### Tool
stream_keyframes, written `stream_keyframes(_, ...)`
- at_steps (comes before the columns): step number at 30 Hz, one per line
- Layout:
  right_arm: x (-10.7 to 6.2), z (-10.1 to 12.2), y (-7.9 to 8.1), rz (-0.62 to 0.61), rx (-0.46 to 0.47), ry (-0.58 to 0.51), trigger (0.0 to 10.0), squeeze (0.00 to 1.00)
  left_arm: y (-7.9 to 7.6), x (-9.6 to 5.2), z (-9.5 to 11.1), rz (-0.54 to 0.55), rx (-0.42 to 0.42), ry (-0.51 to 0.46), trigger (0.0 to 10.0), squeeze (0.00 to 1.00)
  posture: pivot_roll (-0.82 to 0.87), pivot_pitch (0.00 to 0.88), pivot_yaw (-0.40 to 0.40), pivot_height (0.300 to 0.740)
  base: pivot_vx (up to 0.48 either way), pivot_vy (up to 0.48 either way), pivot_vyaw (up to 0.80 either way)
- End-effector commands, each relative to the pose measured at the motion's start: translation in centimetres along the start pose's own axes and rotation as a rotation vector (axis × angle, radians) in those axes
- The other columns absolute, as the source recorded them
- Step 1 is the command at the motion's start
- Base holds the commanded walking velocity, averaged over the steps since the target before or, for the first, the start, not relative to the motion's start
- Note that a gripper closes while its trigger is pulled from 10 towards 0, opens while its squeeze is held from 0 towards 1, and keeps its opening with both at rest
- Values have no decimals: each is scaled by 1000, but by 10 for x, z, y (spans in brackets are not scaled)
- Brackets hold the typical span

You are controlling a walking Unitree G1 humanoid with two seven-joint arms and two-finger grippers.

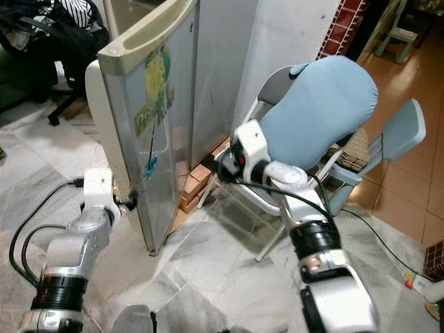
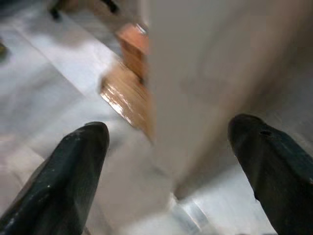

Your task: Restocking fridge

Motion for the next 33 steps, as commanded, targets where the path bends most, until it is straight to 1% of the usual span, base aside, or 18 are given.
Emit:
stream_keyframes(1, 2, 7, -1, -28, 25, -44, 10000, 0, 15, 7, 11, 91, 2, -43, 10000, 0, 95, 0, -92, 740, 0, 0, 0)
stream_keyframes(5, 8, 9, 4, -51, 28, -67, 10000, 0, 47, 11, 26, 261, -2, -97, 10000, 0, 95, 0, -85, 740, 0, 0, 0)
stream_keyframes(8, 11, 8, 1, -97, 47, -75, 10000, 0, 60, 10, 18, 332, -43, -94, 10000, 0, 100, 0, -85, 740, 0, 0, 0)
stream_keyframes(10, 13, 8, 1, -118, 76, -81, 10000, 0, 65, 7, 9, 361, -71, -93, 10000, 0, 103, 0, -87, 740, 0, 0, 0)
stream_keyframes(13, 16, 12, 9, -54, 175, -103, 10000, 0, 65, -2, -3, 376, -51, -100, 10000, 0, 111, 0, -94, 740, 0, 0, 0)
stream_keyframes(15, 17, 17, 19, 30, 242, -121, 10000, 0, 61, -9, -9, 367, -72, -104, 10000, 0, 112, 0, -94, 740, 0, 0, 0)
stream_keyframes(16, 15, 24, 36, 196, 319, -135, 10000, 0, 53, -17, -17, 345, -113, -88, 10000, 0, 114, 0, -96, 740, 0, 0, 0)
stream_keyframes(17, 12, 28, 45, 283, 336, -141, 10000, 0, 48, -21, -22, 327, -140, -67, 10000, 0, 115, 0, -97, 740, 0, 0, 0)
stream_keyframes(18, 10, 30, 51, 339, 344, -144, 10000, 0, 45, -23, -24, 315, -159, -52, 10000, 0, 117, 0, -99, 740, 0, 0, 0)
stream_keyframes(19, 3, 37, 64, 454, 316, -151, 10000, 0, 37, -26, -32, 284, -192, -3, 10000, 0, 121, 0, -101, 740, 0, 0, 0)
stream_keyframes(22, -4, 46, 77, 565, 316, -165, 10000, 0, 19, -32, -45, 194, -242, 99, 10000, 0, 124, 0, -103, 740, 0, 0, 0)
stream_keyframes(24, -4, 54, 81, 582, 323, -184, 10000, 0, -2, -36, -47, 47, -239, 140, 10000, 0, 125, 0, -105, 740, 0, 0, 0)
stream_keyframes(25, -3, 59, 83, 593, 347, -194, 10000, 0, -21, -40, -49, -101, -192, 165, 10000, 0, 127, 0, -106, 740, 0, 0, 0)
stream_keyframes(29, -3, 62, 85, 606, 345, -188, 10000, 0, -31, -40, -47, -184, -124, 159, 10000, 0, 123, 0, -102, 740, 0, 0, 0)
stream_keyframes(30, 2, 56, 81, 530, 311, -155, 10000, 0, -32, -38, -44, -200, -95, 157, 10000, 0, 119, 0, -100, 740, 0, 0, 0)
stream_keyframes(31, 12, 45, 71, 396, 255, -105, 10000, 0, -31, -35, -43, -188, -75, 159, 10000, 0, 115, 0, -98, 740, 0, 0, 0)
stream_keyframes(32, 12, 45, 71, 396, 255, -105, 10000, 0, -31, -35, -43, -188, -75, 159, 10000, 0, 115, 0, -98, 740, 0, 0, 0)
stream_keyframes(33, 22, 32, 57, 244, 169, -51, 10000, 0, -29, -34, -41, -174, -74, 157, 10000, 0, 109, 0, -95, 740, 0, 0, 0)
Point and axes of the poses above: a point about 5 cm out from each wrist's last joint towards the gripper, its own x axis pointing out of the wrist towards the gripper, its own z axis along the axis of the wrist's last joint, y = z × x, the point moved 1 cm from there along x, pointing out of the wrist towards the gripper, and after that the axes turned 6 degrees about x, right-handed, at the moved point
